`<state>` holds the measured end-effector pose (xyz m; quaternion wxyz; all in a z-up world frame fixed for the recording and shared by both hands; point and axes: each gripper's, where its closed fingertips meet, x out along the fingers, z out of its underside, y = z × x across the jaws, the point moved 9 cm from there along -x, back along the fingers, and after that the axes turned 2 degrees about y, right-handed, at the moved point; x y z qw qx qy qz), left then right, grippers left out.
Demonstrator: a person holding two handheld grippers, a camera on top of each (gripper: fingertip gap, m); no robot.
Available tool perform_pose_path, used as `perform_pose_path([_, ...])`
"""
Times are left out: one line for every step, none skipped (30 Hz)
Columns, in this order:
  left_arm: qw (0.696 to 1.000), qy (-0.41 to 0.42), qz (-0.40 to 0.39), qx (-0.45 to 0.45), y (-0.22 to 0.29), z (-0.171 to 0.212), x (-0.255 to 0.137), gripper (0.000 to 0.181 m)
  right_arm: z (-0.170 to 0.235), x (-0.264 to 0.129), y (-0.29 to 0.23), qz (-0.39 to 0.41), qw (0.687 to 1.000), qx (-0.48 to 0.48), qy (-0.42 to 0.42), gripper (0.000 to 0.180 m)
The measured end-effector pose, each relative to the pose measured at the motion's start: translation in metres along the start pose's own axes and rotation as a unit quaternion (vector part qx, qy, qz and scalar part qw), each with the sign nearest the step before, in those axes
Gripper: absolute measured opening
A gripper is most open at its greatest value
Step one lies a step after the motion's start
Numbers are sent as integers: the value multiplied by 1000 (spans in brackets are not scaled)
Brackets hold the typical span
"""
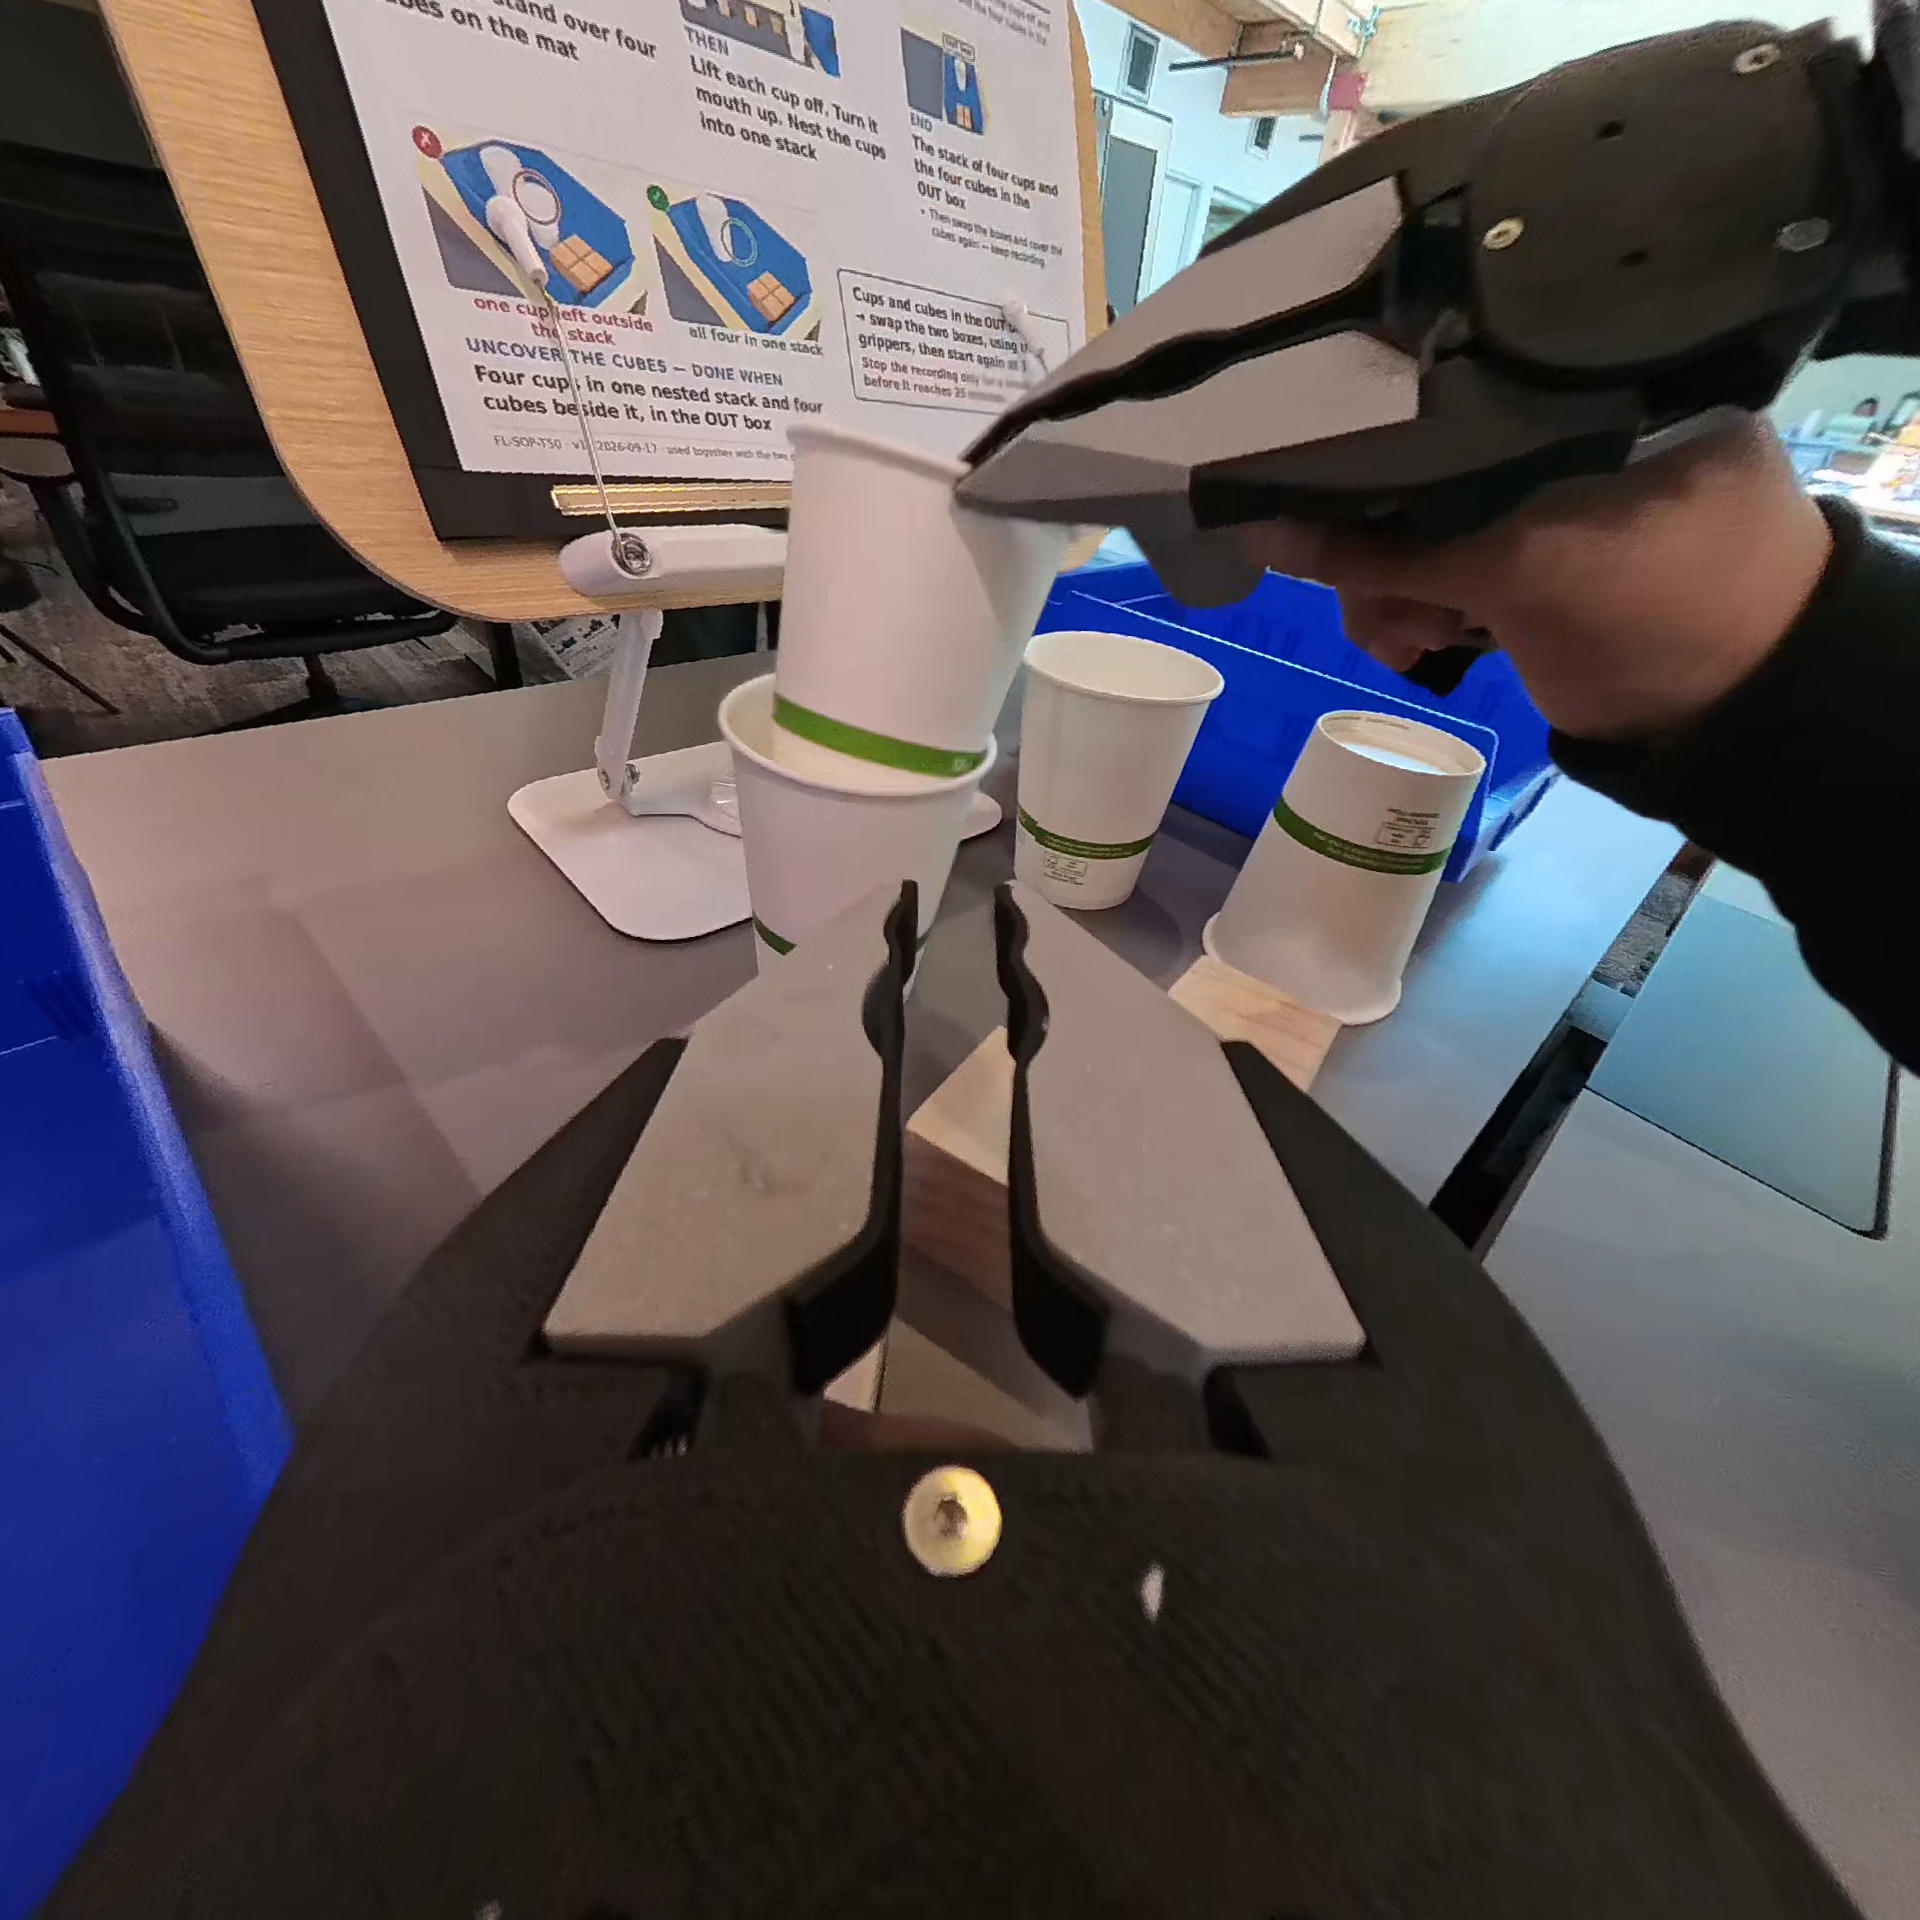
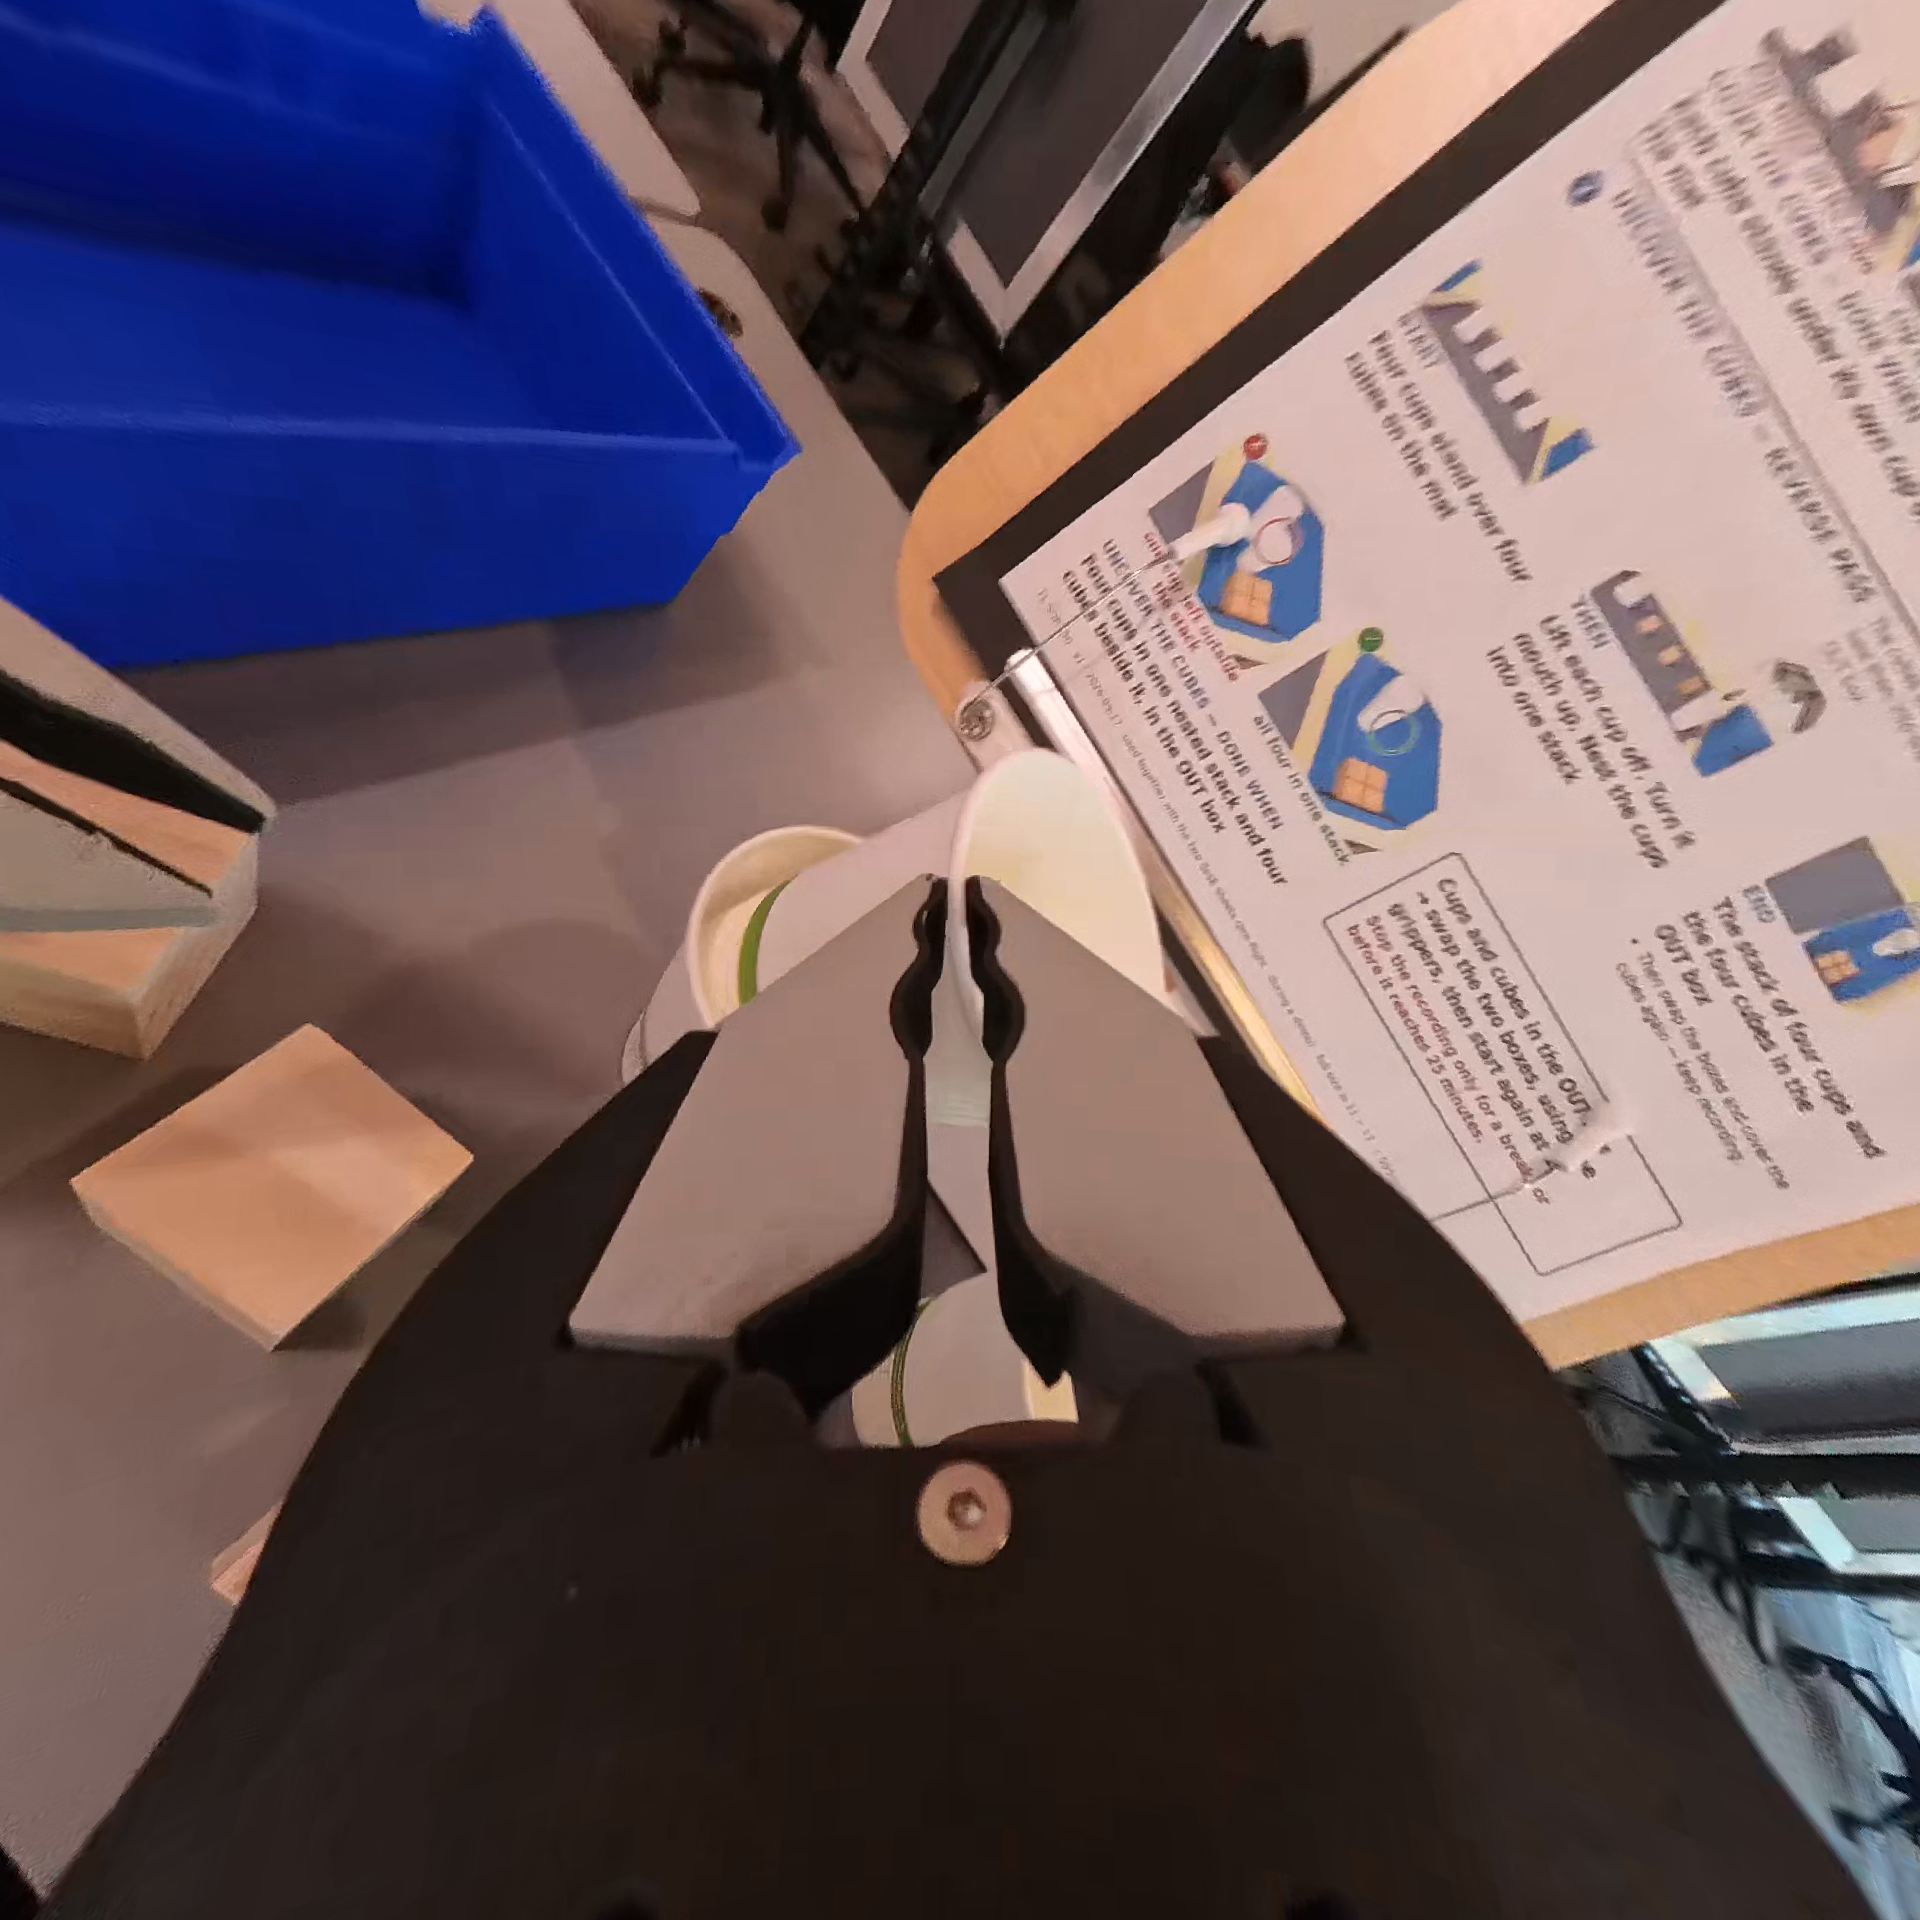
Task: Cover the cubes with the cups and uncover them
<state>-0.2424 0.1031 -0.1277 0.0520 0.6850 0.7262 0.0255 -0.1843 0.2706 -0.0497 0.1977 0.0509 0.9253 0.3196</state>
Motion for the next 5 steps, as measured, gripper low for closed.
perform_pose_path([1000, -1, 2, -1, 0, 0, 0, 12, -1, -5, 3, 6, 1000, 12, 14, 0])
perform_pose_path([1000, -1, 4, -3, 0, 0, 0, 13, 0, -10, 7, 9, 999, 25, 26, 0])
perform_pose_path([1000, 1, 5, -5, 0, -1, -1, 13, 1, -16, 11, 8, 999, 36, 30, 1])
perform_pose_path([1000, 3, 7, -7, 0, -2, -1, 13, 4, -21, 15, 7, 999, 44, 28, 3])
perform_pose_path([1000, 4, 7, -8, 1, -2, -1, 13, 8, -25, 19, 11, 998, 51, 25, 7])
